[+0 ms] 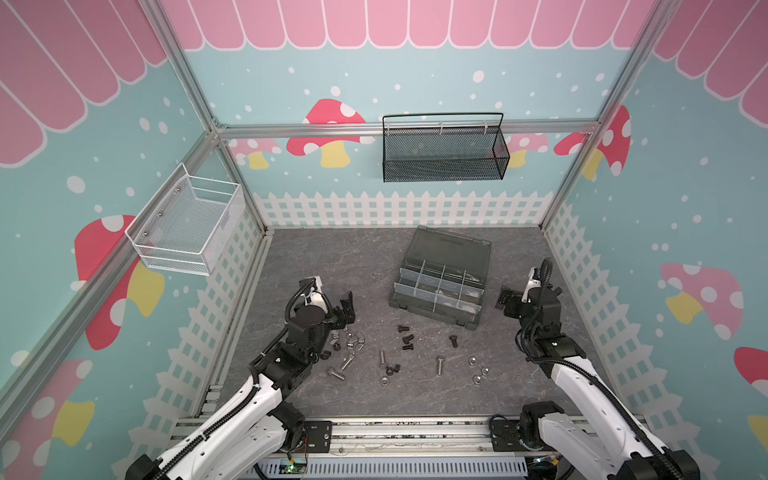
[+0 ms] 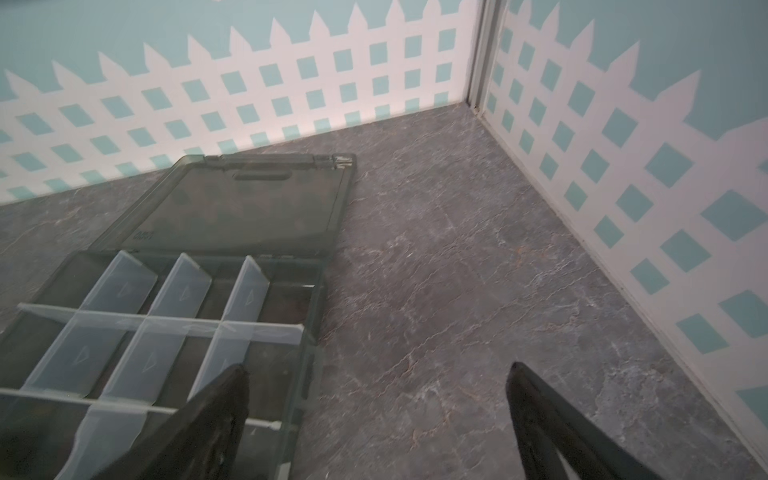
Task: Sort the screws and nuts into containers
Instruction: 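Move the right gripper to the black bolts while the left arm rises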
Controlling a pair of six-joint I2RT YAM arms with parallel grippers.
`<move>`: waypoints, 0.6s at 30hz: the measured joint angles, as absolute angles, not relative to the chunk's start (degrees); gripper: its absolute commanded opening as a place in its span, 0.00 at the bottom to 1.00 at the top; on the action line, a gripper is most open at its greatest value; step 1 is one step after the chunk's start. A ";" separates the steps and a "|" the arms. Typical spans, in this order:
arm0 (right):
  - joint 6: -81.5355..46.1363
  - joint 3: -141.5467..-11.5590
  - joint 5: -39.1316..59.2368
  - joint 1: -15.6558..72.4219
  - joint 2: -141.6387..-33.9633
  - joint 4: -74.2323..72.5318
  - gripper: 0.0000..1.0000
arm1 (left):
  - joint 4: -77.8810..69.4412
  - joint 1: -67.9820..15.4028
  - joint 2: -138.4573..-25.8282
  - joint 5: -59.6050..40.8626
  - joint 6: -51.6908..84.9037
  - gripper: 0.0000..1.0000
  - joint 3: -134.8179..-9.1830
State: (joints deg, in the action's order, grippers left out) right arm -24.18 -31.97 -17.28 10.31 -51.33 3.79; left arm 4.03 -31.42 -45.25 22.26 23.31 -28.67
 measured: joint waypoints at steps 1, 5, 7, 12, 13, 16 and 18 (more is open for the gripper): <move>-24.99 -32.80 -17.61 12.29 -51.20 6.09 0.98 | 4.58 -32.25 -45.69 22.26 24.25 0.99 -28.67; -28.32 -34.79 -18.26 20.84 -51.24 13.56 1.00 | 6.37 -33.04 -46.76 21.87 28.03 0.99 -28.64; -30.26 -35.57 -18.46 24.43 -51.90 17.15 0.99 | 7.20 -33.04 -46.50 21.93 29.36 0.99 -28.64; -34.96 -36.80 -18.85 31.18 -55.44 24.88 0.88 | 9.23 -33.06 -44.38 23.31 31.68 0.99 -28.53; -35.62 -36.80 -18.65 31.92 -56.12 26.13 0.86 | 9.56 -33.06 -43.79 23.59 32.05 1.00 -28.51; -36.88 -36.80 -17.80 33.43 -58.11 28.18 0.79 | 9.80 -33.08 -42.26 24.40 33.01 0.99 -28.08; -37.28 -36.80 -16.93 34.63 -59.90 28.34 0.75 | 10.07 -33.08 -41.71 24.93 33.85 0.99 -27.53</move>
